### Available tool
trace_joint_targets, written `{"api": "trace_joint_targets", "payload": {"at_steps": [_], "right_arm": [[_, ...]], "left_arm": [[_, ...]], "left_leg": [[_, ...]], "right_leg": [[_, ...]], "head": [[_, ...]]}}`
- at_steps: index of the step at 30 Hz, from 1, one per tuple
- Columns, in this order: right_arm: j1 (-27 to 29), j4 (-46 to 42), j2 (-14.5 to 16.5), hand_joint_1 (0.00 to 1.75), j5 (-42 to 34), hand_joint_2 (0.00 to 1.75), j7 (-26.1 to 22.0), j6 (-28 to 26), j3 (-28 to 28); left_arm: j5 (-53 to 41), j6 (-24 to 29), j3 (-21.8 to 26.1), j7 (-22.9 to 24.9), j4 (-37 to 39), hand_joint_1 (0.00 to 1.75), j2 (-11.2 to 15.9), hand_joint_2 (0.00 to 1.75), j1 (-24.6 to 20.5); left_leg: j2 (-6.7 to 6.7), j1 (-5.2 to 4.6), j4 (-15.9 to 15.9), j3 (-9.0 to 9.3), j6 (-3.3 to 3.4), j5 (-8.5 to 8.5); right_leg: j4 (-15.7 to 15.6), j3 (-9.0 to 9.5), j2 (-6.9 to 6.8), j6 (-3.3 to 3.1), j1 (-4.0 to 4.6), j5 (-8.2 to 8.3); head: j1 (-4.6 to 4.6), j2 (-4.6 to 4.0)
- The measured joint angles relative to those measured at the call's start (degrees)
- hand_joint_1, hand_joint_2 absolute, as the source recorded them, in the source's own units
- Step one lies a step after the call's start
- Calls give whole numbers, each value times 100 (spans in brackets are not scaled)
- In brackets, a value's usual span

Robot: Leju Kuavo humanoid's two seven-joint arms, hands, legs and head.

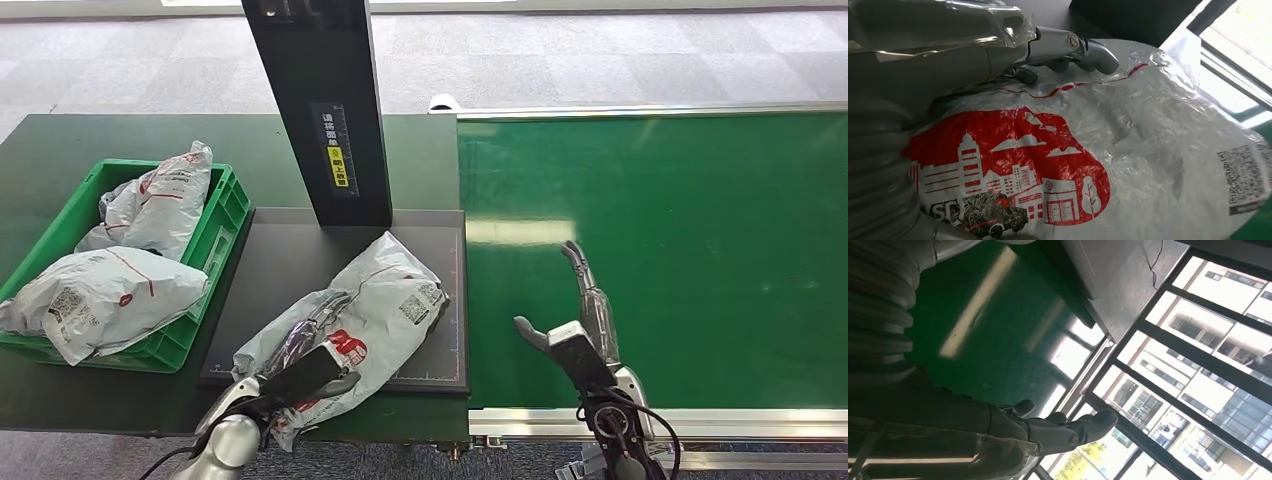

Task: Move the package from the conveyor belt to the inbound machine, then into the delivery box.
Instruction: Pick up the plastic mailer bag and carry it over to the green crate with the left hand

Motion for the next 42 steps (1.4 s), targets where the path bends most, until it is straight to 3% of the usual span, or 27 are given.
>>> {"api": "trace_joint_targets", "payload": {"at_steps": [2,3,6,7,11,18,22,27,31,40,42], "right_arm": [[-5,13,25,0,26,175,11,6,0],[-5,18,37,0,32,175,14,7,-1],[-2,22,62,0,43,175,28,10,-3],[2,21,66,0,46,175,42,13,-5],[85,-29,87,0,56,175,95,23,-69],[293,-234,116,0,65,175,134,75,-225],[334,-268,122,0,63,175,138,98,-285],[340,-269,122,0,38,175,100,99,-307],[333,-269,121,0,3,175,81,97,-328],[320,-250,107,0,-150,175,31,11,-343],[304,-227,106,0,-169,175,19,-12,-343]], "left_arm": [[-72,1,-5,38,107,1,-2,175,-41],[-93,-1,-9,42,158,15,-3,175,-60],[-118,-3,-20,-63,283,117,-2,175,-113],[-102,14,-24,-157,315,140,-1,175,-128],[73,273,-28,-541,432,165,-9,175,-152],[239,1415,-27,-1049,485,164,-93,175,-131],[264,2187,-27,-1336,449,168,-135,0,-79],[287,3030,-26,-1646,407,174,-170,0,-51],[374,3401,-27,-1848,405,175,-196,0,-52],[1739,4365,-112,-2794,68,175,-256,0,-49],[1930,4531,-199,-2819,-152,175,-232,87,-41]], "left_leg": [[-2,0,-1,7,0,0],[-3,0,-1,10,-1,-1],[-7,0,-1,24,-1,-1],[-8,0,-1,28,-1,-1],[-11,0,-1,35,0,0],[-9,0,0,28,0,1],[-7,0,0,19,-1,0],[-7,0,0,8,-1,0],[-7,0,0,8,-1,0],[-8,0,1,4,-1,0],[-9,0,1,4,-1,0]], "right_leg": [[0,7,-1,0,0,-1],[0,11,-1,0,0,-1],[0,26,-1,0,0,-2],[0,30,-2,0,0,-2],[0,36,-2,1,0,-2],[0,29,-2,1,0,-1],[0,18,-2,1,0,-2],[0,8,-2,1,0,-2],[0,8,-2,1,0,-2],[0,6,-2,1,0,-1],[0,6,-2,1,0,-1]], "head": [[1,0],[1,0],[-1,0],[0,-1],[0,1],[0,0],[-1,1],[-1,0],[0,0],[-1,0],[0,0]]}}
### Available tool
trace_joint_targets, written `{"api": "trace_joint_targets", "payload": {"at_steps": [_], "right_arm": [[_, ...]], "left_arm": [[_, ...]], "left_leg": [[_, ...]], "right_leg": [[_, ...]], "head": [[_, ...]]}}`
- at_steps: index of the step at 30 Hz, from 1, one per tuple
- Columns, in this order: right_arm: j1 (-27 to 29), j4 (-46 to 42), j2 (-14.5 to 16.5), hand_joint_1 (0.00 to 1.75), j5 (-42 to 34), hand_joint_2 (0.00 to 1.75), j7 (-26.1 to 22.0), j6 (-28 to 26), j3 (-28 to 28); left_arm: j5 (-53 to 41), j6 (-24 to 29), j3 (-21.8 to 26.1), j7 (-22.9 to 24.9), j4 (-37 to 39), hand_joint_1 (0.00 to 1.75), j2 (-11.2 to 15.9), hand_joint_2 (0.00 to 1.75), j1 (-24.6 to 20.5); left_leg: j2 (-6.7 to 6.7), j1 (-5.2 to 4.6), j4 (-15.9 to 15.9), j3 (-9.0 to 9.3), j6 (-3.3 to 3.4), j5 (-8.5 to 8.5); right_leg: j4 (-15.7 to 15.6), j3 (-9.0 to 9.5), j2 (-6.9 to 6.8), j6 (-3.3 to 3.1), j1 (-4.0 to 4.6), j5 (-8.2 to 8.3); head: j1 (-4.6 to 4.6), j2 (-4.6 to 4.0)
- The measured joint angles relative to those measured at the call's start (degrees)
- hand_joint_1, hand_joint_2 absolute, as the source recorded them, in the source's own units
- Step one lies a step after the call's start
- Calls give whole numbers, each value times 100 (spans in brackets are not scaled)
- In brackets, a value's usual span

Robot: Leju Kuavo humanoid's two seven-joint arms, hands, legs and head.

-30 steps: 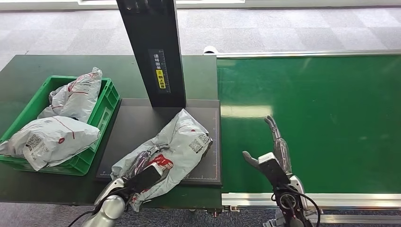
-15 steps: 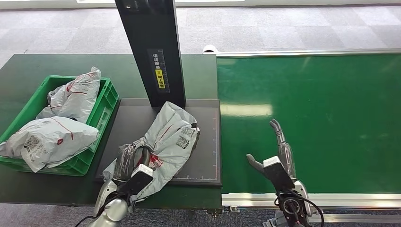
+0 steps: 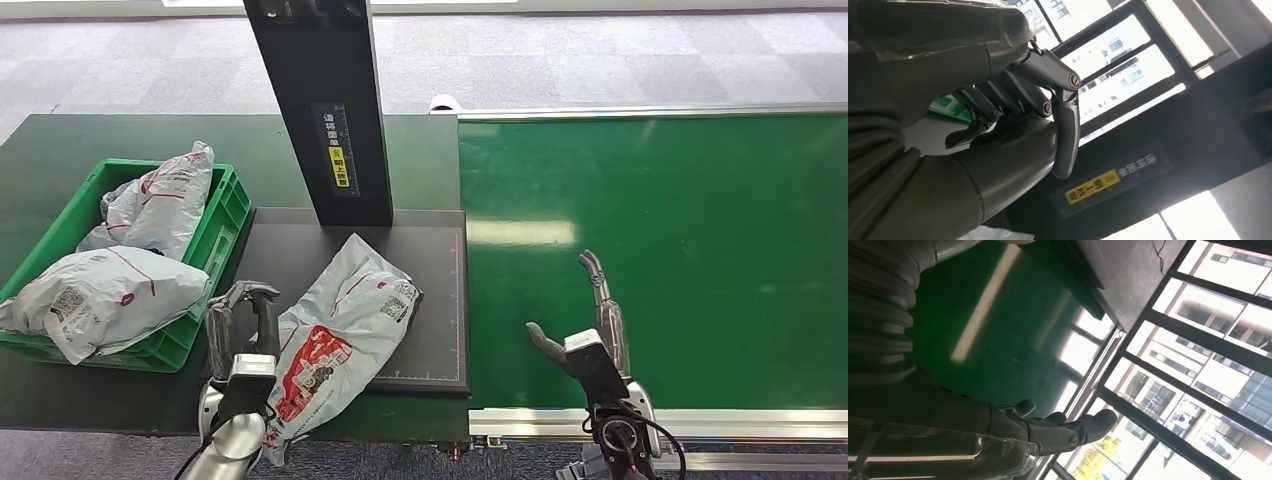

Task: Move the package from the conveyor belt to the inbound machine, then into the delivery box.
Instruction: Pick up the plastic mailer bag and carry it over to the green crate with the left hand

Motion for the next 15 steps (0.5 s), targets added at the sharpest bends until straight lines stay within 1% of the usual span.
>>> {"api": "trace_joint_targets", "payload": {"at_steps": [2,6,7,10,11,15], "right_arm": [[-21,27,0,0,-18,175,-8,-17,1],[-45,79,-1,0,-33,175,-12,-52,2],[-50,90,-1,0,-34,175,-13,-55,3],[-62,117,0,0,-49,175,-19,-66,4],[-63,121,-1,0,-57,175,-21,-68,5],[-67,122,-1,0,-63,175,-20,-61,6]], "left_arm": [[-37,74,-41,-10,-279,175,13,175,27],[-118,108,-40,-18,-887,173,16,175,89],[-119,112,-40,-19,-993,139,17,175,99],[-129,107,-64,-19,-1195,10,33,175,120],[-114,77,-104,-19,-1215,0,55,175,123],[-14,-310,-395,-19,-1150,0,183,175,142]], "left_leg": [[1,0,0,0,0,0],[0,0,0,-1,0,0],[-1,0,0,-1,0,0],[-1,0,0,-1,0,0],[-1,0,0,-1,0,0],[0,0,0,-2,0,0]], "right_leg": [[0,0,0,0,0,0],[0,0,0,0,0,0],[0,0,0,0,0,0],[0,-1,0,0,0,0],[0,-1,0,0,0,0],[0,-2,0,0,0,0]], "head": [[0,1],[1,1],[0,0],[0,0],[0,0],[0,0]]}}
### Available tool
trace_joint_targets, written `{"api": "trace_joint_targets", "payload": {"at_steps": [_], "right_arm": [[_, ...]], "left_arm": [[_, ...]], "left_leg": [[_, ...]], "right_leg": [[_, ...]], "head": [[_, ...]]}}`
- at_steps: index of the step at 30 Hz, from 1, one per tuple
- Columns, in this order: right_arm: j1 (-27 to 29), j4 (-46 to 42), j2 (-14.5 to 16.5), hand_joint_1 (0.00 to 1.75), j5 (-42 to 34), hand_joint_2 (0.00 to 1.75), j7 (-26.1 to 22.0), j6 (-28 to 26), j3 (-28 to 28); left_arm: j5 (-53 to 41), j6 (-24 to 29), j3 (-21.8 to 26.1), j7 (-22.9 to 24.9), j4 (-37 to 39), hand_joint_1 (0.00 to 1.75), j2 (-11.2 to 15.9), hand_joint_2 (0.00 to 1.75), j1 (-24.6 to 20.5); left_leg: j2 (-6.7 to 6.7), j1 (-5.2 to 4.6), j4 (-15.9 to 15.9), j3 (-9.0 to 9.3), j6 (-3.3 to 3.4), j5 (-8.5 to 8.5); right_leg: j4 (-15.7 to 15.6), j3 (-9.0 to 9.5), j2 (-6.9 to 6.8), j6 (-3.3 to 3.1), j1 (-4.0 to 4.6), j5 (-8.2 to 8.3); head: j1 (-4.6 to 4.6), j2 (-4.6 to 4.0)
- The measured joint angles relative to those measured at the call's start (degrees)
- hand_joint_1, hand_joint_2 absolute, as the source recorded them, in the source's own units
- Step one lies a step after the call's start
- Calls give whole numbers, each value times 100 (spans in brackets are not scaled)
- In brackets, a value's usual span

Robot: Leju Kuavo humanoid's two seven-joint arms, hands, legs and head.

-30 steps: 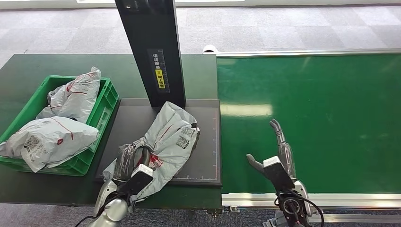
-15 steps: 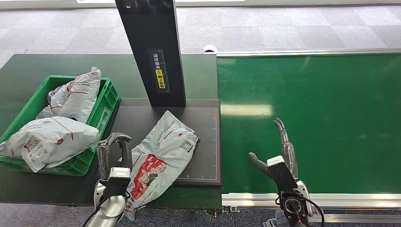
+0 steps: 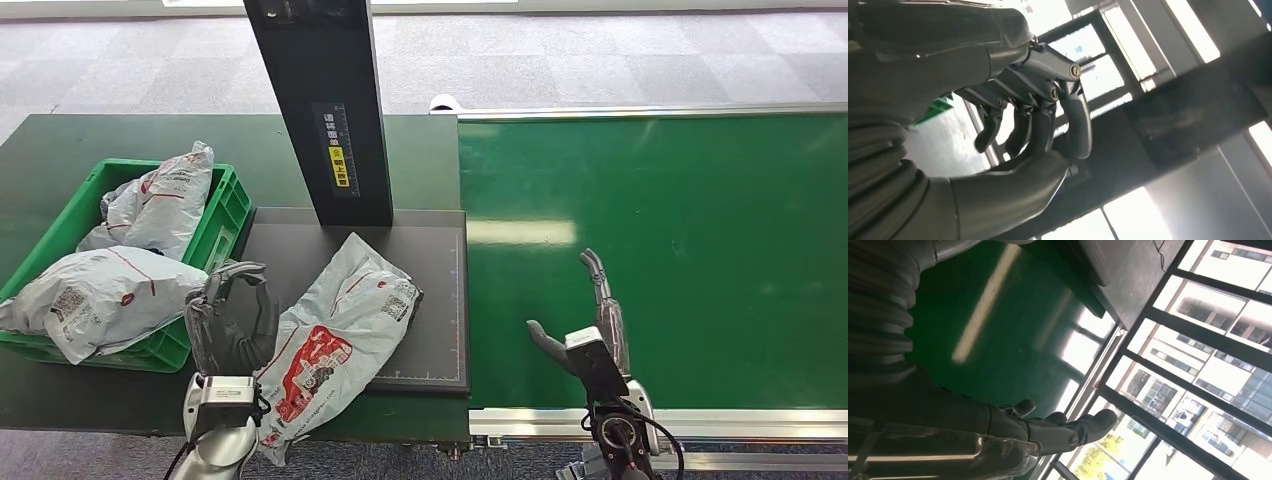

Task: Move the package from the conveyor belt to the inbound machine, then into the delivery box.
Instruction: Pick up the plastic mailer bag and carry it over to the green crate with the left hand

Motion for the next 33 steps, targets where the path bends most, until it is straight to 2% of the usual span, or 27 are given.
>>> {"api": "trace_joint_targets", "payload": {"at_steps": [5,13,19,24,28,32,33], "right_arm": [[-51,11,0,0,23,175,19,72,0],[-86,30,-4,0,41,175,25,90,0],[-116,57,-25,0,89,175,37,180,0],[-97,66,-50,0,117,175,50,258,0],[-33,55,-51,0,186,175,71,317,0],[9,10,-40,0,290,175,122,419,-2],[15,-1,-35,0,310,175,137,439,-2]], "left_arm": [[-629,-445,-229,31,231,0,66,175,35],[-889,-640,-328,116,403,0,106,175,51],[-2018,-1635,-464,753,643,0,140,175,41],[-2187,-3236,-502,1517,971,0,196,175,11],[-2389,-3608,-470,1815,1217,0,240,175,-49],[-2521,-3779,-448,1969,1468,0,258,0,-149],[-2529,-3816,-446,2017,1524,0,258,0,-174]], "left_leg": [[1,0,0,0,0,0],[0,0,0,-2,0,0],[1,0,0,-2,0,0],[1,0,0,-2,0,0],[1,0,0,-2,0,0],[2,0,0,-2,0,0],[2,0,0,-2,0,0]], "right_leg": [[0,-1,0,0,0,0],[0,-3,0,0,0,0],[0,-3,0,0,0,0],[0,-4,0,0,-1,0],[0,-6,0,0,0,0],[0,-5,0,0,0,0],[0,-4,0,0,0,0]], "head": [[0,1],[0,-1],[0,1],[0,1],[-1,1],[-1,1],[-1,1]]}}
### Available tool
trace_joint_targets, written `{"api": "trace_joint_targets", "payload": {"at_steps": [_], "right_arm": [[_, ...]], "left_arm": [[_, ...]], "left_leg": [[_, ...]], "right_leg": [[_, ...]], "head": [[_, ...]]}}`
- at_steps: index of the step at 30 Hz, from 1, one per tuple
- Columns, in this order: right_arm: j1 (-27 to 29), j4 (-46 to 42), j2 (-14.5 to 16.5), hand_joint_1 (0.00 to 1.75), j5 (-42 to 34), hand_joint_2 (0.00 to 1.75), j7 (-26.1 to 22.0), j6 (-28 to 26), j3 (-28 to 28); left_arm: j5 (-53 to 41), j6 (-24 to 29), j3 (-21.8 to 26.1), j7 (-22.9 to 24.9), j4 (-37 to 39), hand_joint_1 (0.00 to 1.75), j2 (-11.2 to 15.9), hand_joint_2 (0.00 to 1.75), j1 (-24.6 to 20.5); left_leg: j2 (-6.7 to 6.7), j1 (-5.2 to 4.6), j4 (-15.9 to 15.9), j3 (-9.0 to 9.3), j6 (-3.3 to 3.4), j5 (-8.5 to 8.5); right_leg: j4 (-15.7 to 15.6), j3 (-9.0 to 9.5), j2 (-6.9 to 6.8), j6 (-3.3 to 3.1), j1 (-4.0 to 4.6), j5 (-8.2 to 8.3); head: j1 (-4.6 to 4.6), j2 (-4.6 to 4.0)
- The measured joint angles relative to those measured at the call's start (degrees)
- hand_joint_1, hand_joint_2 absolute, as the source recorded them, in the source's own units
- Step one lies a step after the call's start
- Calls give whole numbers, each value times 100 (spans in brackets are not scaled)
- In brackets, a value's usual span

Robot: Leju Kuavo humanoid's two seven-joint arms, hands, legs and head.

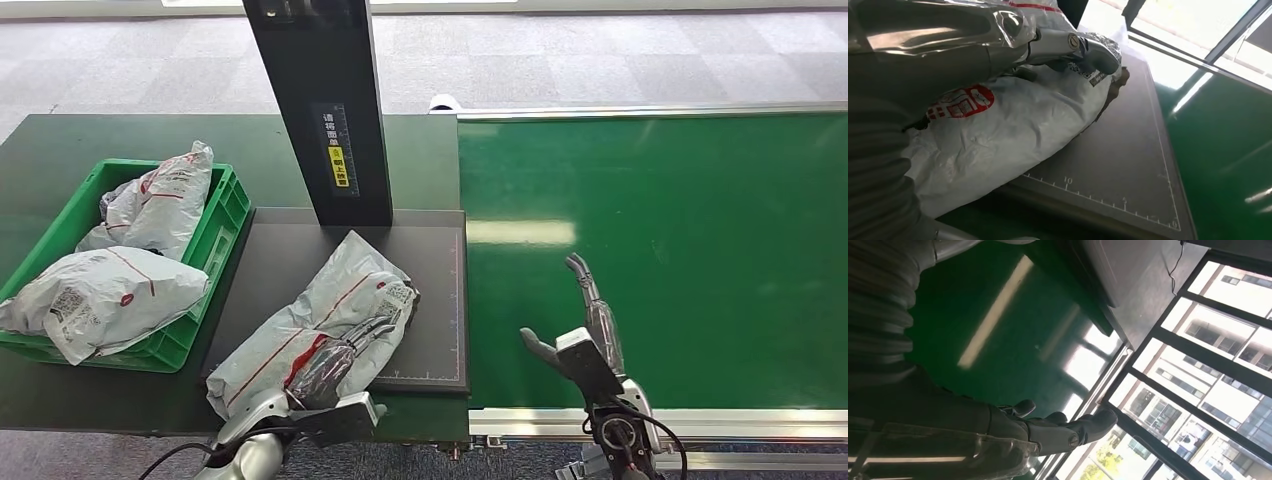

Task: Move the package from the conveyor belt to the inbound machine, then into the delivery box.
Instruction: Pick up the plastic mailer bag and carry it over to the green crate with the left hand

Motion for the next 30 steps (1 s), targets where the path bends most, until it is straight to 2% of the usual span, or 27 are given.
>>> {"api": "trace_joint_targets", "payload": {"at_steps": [1,5,9,10,12,27,30], "right_arm": [[5,-10,7,0,15,175,11,17,0],[23,-29,28,0,61,175,37,43,-1],[41,-50,40,0,81,175,40,59,-9],[50,-57,41,0,84,175,42,60,-13],[62,-67,42,0,88,175,44,63,-26],[68,-69,68,0,124,175,62,109,-42],[68,-69,70,0,124,175,62,109,-42]], "left_arm": [[0,-31,2,46,52,0,-1,0,-24],[33,-132,16,191,191,10,-4,175,-102],[162,-210,104,310,285,150,-26,175,-171],[182,-212,131,327,304,159,-33,175,-189],[232,-184,188,362,326,165,-47,175,-213],[431,-132,508,378,364,166,-129,175,-271],[433,-134,526,378,366,170,-133,175,-272]], "left_leg": [[0,0,0,1,0,0],[-1,0,0,6,0,0],[-2,0,-1,21,0,0],[-1,0,-1,25,0,0],[0,0,-1,30,0,0],[2,0,-1,35,-1,-1],[2,0,-1,34,-1,-1]], "right_leg": [[0,1,0,0,0,0],[0,8,0,0,0,0],[0,24,0,0,0,0],[0,27,0,0,0,0],[0,33,0,-1,0,0],[0,36,0,0,0,0],[0,36,0,0,0,0]], "head": [[1,1],[1,1],[0,-1],[0,-1],[0,0],[0,0],[1,-1]]}}
